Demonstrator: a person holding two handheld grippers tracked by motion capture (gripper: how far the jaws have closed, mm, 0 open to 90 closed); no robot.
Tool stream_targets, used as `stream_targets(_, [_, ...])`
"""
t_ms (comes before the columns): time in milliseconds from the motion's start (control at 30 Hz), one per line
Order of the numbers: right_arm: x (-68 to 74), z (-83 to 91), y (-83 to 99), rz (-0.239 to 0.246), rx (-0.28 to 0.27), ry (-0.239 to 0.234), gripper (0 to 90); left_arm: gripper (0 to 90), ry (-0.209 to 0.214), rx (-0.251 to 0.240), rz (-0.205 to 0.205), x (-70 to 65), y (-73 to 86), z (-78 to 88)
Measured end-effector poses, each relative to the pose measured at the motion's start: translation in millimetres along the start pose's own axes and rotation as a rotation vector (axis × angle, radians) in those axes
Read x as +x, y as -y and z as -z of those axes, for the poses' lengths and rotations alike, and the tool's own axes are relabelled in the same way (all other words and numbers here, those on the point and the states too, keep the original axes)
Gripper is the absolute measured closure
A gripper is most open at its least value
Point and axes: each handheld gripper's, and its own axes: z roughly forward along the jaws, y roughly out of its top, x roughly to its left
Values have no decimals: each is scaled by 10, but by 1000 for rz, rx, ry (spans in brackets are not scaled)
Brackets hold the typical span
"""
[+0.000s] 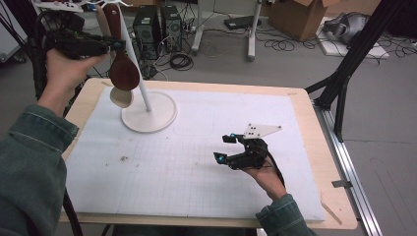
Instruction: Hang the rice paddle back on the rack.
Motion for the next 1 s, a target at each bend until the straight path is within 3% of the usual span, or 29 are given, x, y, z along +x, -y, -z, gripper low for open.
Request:
stream_targets(200, [-4,33,-6,-3,-9,7,251,641,4,-12,2,22,53,91])
stream_targets(400, [-17,84,-20,-3,-20,28,245,607,18,-4,-24,-6,150,132])
stream_targets(733, [-57,194,-6,-24,-29,101,211,515,80,-11,-64,-67,401,198])
stream_targets(1000, [-71,224,1,-23,-28,129,203,437,85,-6,-82,-130,648,200])
